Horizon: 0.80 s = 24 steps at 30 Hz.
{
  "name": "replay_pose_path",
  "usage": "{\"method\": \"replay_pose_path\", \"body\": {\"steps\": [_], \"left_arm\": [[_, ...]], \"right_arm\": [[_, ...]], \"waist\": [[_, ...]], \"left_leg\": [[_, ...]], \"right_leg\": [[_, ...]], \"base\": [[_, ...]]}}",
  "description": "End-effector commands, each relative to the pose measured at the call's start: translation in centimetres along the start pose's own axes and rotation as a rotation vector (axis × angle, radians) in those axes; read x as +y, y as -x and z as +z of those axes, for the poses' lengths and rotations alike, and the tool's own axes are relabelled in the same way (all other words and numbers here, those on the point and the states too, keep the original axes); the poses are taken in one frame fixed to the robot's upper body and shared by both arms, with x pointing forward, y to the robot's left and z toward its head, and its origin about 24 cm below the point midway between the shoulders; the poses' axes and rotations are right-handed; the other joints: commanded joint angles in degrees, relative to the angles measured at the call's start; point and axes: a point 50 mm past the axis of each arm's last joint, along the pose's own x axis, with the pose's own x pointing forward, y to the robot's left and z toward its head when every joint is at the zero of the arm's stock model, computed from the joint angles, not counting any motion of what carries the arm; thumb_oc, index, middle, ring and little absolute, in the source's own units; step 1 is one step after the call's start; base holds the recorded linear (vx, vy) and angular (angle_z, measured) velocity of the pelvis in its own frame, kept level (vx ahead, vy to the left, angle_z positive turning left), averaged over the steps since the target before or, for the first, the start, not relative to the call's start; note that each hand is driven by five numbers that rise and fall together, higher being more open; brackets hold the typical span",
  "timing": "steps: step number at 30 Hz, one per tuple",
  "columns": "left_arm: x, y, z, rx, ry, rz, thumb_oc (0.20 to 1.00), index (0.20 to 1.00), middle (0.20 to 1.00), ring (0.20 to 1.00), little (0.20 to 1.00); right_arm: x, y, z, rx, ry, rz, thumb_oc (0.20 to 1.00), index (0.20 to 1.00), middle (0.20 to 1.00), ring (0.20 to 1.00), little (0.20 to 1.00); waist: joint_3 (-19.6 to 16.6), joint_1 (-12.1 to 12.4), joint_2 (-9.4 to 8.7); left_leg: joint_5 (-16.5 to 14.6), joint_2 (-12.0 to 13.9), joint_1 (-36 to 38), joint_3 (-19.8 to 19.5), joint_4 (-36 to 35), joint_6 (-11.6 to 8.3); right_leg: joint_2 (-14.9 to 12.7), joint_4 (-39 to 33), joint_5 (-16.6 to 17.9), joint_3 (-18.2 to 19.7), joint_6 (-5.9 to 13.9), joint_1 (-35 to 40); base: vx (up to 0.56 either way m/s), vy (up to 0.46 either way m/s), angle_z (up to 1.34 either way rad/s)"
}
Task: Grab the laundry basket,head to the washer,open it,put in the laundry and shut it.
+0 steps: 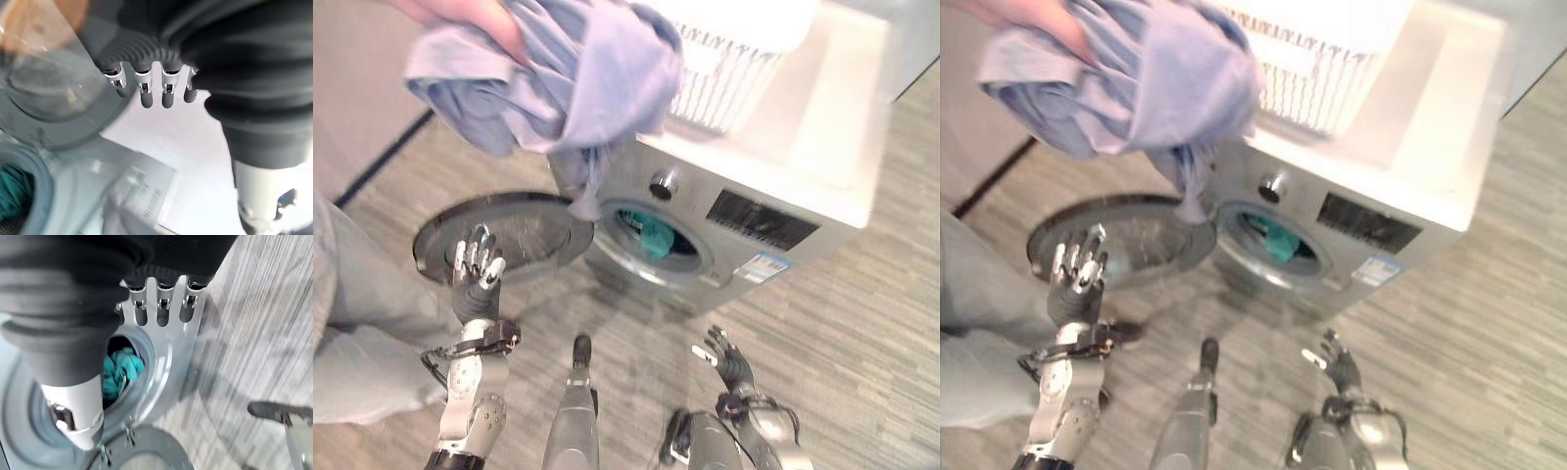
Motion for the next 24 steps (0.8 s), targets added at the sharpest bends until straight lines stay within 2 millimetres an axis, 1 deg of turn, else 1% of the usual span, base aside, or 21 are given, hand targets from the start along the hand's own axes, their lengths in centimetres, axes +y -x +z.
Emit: {"method": "replay_pose_path", "body": {"steps": [1,2,4,5,7,8,11,12,14,15,16,17,18,24], "left_arm": [[-1.0,-1.6,2.3,-0.113,0.03,-0.067,1.0,1.0,1.0,1.0,1.0],[-1.0,-1.6,2.3,-0.113,0.03,-0.067,1.0,1.0,1.0,1.0,1.0],[-0.7,-1.3,1.8,-0.089,0.041,-0.048,1.0,1.0,1.0,1.0,1.0],[-0.6,-1.1,1.5,-0.073,0.047,-0.041,1.0,1.0,1.0,1.0,1.0],[-0.4,-0.7,1.1,-0.051,0.045,-0.031,1.0,1.0,1.0,1.0,1.0],[-0.1,-0.3,0.5,-0.027,0.054,-0.013,1.0,1.0,1.0,1.0,1.0],[0.1,0.1,0.0,0.001,0.061,0.003,1.0,1.0,1.0,1.0,1.0],[0.1,0.1,0.0,0.001,0.061,0.003,1.0,1.0,1.0,1.0,1.0],[0.3,0.4,-0.4,0.016,0.082,0.029,1.0,1.0,1.0,1.0,1.0],[0.3,0.5,-0.5,0.019,0.083,0.033,1.0,1.0,1.0,1.0,1.0],[0.5,0.7,-0.7,0.029,0.078,0.041,1.0,1.0,1.0,1.0,1.0],[0.7,0.8,-0.8,0.036,0.076,0.049,1.0,1.0,1.0,1.0,1.0],[0.9,1.0,-0.9,0.043,0.068,0.057,1.0,1.0,1.0,1.0,1.0],[1.5,1.2,-0.7,0.037,0.05,0.076,1.0,1.0,1.0,1.0,1.0]], "right_arm": [[0.2,-1.1,1.9,-0.076,-0.021,-0.022,1.0,1.0,1.0,1.0,1.0],[0.1,-1.1,1.9,-0.076,-0.021,-0.022,1.0,1.0,1.0,1.0,1.0],[-0.3,-0.8,0.9,-0.035,-0.025,-0.046,1.0,1.0,1.0,1.0,1.0],[-0.6,-0.6,0.4,-0.017,-0.034,-0.062,1.0,1.0,1.0,1.0,1.0],[-0.8,-0.2,-0.3,0.009,-0.054,-0.077,1.0,1.0,1.0,1.0,1.0],[-1.0,0.1,-0.8,0.023,-0.077,-0.098,1.0,1.0,1.0,1.0,1.0],[-1.6,0.6,-1.7,0.056,-0.116,-0.151,1.0,1.0,1.0,1.0,1.0],[-1.6,0.6,-1.7,0.056,-0.117,-0.151,1.0,1.0,1.0,1.0,1.0],[-2.3,1.0,-2.4,0.077,-0.193,-0.217,1.0,1.0,1.0,1.0,1.0],[-2.5,1.1,-2.4,0.076,-0.202,-0.231,1.0,1.0,1.0,1.0,1.0],[-3.4,1.4,-2.7,0.08,-0.217,-0.274,1.0,1.0,1.0,1.0,1.0],[-3.9,1.5,-2.6,0.075,-0.224,-0.305,1.0,1.0,1.0,1.0,1.0],[-5.1,1.7,-2.6,0.07,-0.242,-0.367,1.0,1.0,1.0,1.0,1.0],[-8.5,2.1,0.1,-0.056,-0.251,-0.522,1.0,1.0,1.0,1.0,1.0]], "waist": [[2.16,-0.8,-0.61],[2.26,-0.77,-0.6],[0.78,-1.2,-0.35],[0.02,-1.41,0.14],[-1.27,-1.77,0.15],[-2.61,-2.17,0.24],[-4.18,-2.54,0.04],[-4.15,-2.51,0.03],[-5.34,-3.02,-0.07],[-5.77,-3.13,-0.06],[-6.22,-3.35,-0.18],[-6.43,-3.35,-0.23],[-6.9,-3.45,-0.29],[-7.85,-3.79,-0.35]], "left_leg": [[-5.61,0.97,2.51,1.48,2.31,-1.76],[-5.58,0.98,2.7,1.51,2.2,-1.76],[-5.73,1.15,5.32,2.13,0.54,-1.68],[-4.8,1.34,5.78,2.49,-0.28,-1.07],[-4.92,1.49,8.27,3.46,-1.99,-1.04],[-5.2,1.44,10.31,4.4,-3.32,-0.88],[-5.65,1.29,12.84,5.37,-4.51,-0.55],[-5.65,1.29,12.89,5.4,-4.53,-0.55],[-6.07,1.19,14.85,6.24,-5.27,-0.36],[-6.11,1.22,14.97,6.32,-5.33,-0.3],[-6.28,1.2,15.62,6.58,-5.51,-0.32],[-6.36,1.16,15.82,6.61,-5.62,-0.3],[-6.41,1.11,16.5,6.7,-6.04,-0.31],[-6.44,1.02,16.92,6.57,-6.92,-0.3]], "right_leg": [[2.32,-15.19,4.48,-0.36,-2.26,7.24],[2.35,-15.34,4.56,-0.36,-2.25,7.43],[2.56,-17.74,5.47,-0.25,-1.67,9.83],[2.67,-18.9,7.1,-0.68,-1.57,10.31],[2.67,-20.68,7.98,-0.31,-1.01,12.25],[2.58,-22.18,8.66,0.22,-0.48,13.66],[2.55,-23.72,9.4,1.03,0.07,15.39],[2.55,-23.73,9.41,1.06,0.08,15.42],[2.54,-25.03,9.96,1.81,0.53,16.81],[2.62,-25.37,10.18,1.78,0.58,17.05],[2.53,-25.76,10.22,1.86,0.63,17.74],[2.58,-25.9,10.15,1.81,0.65,18.1],[2.55,-26.42,10.37,1.81,0.83,18.64],[2.83,-27.53,10.79,2.09,1.01,19.17]], "base": [[0.07,0.014,-0.08],[0.04,0.013,-0.09],[0.04,0.029,-0.13],[0.04,0.046,-0.12],[0.07,0.042,-0.16],[0.12,0.025,-0.2],[0.08,0.01,-0.15],[0.06,0.001,-0.1],[0.07,0.004,-0.04],[0.06,0.001,-0.19],[0.05,-0.008,-0.22],[0.06,-0.008,-0.19],[0.03,-0.005,-0.03],[0.0,0.002,-0.01]]}}
